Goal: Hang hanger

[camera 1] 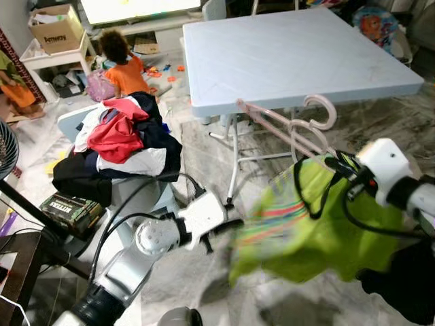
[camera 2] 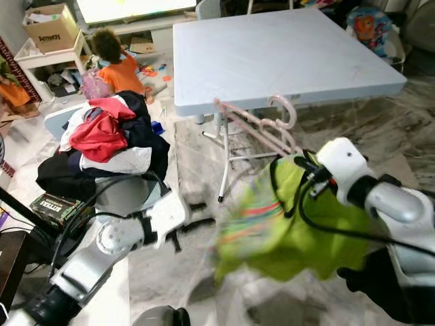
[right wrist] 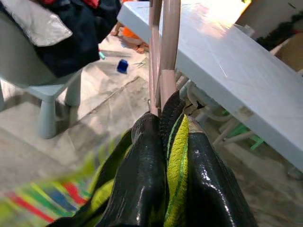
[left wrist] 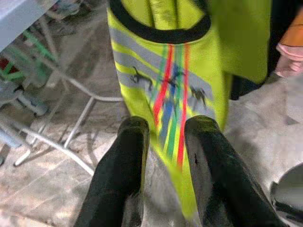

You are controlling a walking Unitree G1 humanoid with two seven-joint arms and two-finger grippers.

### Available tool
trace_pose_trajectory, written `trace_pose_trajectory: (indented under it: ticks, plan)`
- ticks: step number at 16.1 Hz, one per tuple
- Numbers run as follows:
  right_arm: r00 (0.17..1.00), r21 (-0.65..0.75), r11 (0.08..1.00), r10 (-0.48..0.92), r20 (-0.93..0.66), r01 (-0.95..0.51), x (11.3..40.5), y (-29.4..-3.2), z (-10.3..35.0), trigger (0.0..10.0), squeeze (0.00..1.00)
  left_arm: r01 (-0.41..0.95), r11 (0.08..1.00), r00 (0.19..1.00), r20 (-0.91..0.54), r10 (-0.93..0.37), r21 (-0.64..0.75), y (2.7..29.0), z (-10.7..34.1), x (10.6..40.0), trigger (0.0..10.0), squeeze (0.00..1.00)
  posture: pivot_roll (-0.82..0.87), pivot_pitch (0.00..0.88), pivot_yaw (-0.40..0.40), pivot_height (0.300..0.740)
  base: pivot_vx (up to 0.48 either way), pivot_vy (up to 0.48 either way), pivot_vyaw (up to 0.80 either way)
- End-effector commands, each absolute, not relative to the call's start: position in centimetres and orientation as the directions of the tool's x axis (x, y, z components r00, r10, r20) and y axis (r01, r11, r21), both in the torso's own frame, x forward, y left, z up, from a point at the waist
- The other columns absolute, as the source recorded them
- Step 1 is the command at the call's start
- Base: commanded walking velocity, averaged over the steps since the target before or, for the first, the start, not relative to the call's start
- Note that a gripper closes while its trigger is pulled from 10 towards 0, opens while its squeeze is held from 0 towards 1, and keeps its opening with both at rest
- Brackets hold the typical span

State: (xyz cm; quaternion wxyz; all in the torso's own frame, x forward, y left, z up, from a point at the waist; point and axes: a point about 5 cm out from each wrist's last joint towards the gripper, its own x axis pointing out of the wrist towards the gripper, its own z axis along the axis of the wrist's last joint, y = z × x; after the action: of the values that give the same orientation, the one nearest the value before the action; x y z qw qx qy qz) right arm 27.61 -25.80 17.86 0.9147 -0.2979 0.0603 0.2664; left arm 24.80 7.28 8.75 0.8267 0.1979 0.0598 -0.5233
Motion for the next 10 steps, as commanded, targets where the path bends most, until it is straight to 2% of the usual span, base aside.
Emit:
trace_pose_trajectory:
  ticks: [1, 2, 5, 7, 9, 10]
  plan:
    - [0.834, -0.554, 0.631, 0.482, -0.268, -0.543, 27.9, -25.2, 18.1, 10.0, 0.0, 0.884, 0.352, 0.439, -0.284, -0.853, 0.309, 7.4, 9.7, 24.9, 10.0, 1.0, -0.07, 0.0, 0.063, 0.74, 0.0, 0.0, 0.0]
    - [0.808, -0.549, 0.6, 0.5, -0.31, -0.582, 27.8, -25.1, 17.7, 10.0, 0.0, 0.871, 0.355, 0.451, -0.262, -0.853, 0.34, 7.7, 10.2, 25.1, 10.0, 1.0, -0.07, 0.002, 0.06, 0.74, 0.0, 0.0, 0.0]
    - [0.661, -0.506, 0.437, 0.596, -0.456, -0.744, 26.6, -24.9, 16.6, 10.0, 0.0, 0.824, 0.392, 0.493, -0.178, -0.851, 0.409, 9.1, 12.0, 26.1, 10.0, 1.0, -0.06, 0.006, 0.058, 0.74, 0.0, 0.0, 0.0]
    - [0.571, -0.474, 0.335, 0.609, -0.551, -0.815, 25.7, -25.4, 15.7, 10.0, 0.0, 0.842, 0.345, 0.453, -0.195, -0.87, 0.414, 9.9, 12.1, 26.1, 10.0, 1.0, -0.06, 0.008, 0.056, 0.74, 0.0, 0.0, 0.0]
    - [0.536, -0.471, 0.28, 0.597, -0.597, -0.837, 25.8, -25.8, 15.6, 10.0, 0.0, 0.865, 0.287, 0.403, -0.227, -0.887, 0.411, 10.4, 11.7, 25.6, 10.0, 1.0, -0.06, 0.008, 0.056, 0.74, 0.0, 0.0, 0.0]
    - [0.53, -0.479, 0.26, 0.595, -0.604, -0.838, 26.0, -25.8, 15.7, 10.0, 0.0, 0.865, 0.286, 0.401, -0.224, -0.888, 0.412, 10.3, 11.8, 25.7, 10.0, 1.0, -0.07, 0.009, 0.056, 0.74, 0.0, 0.0, 0.0]
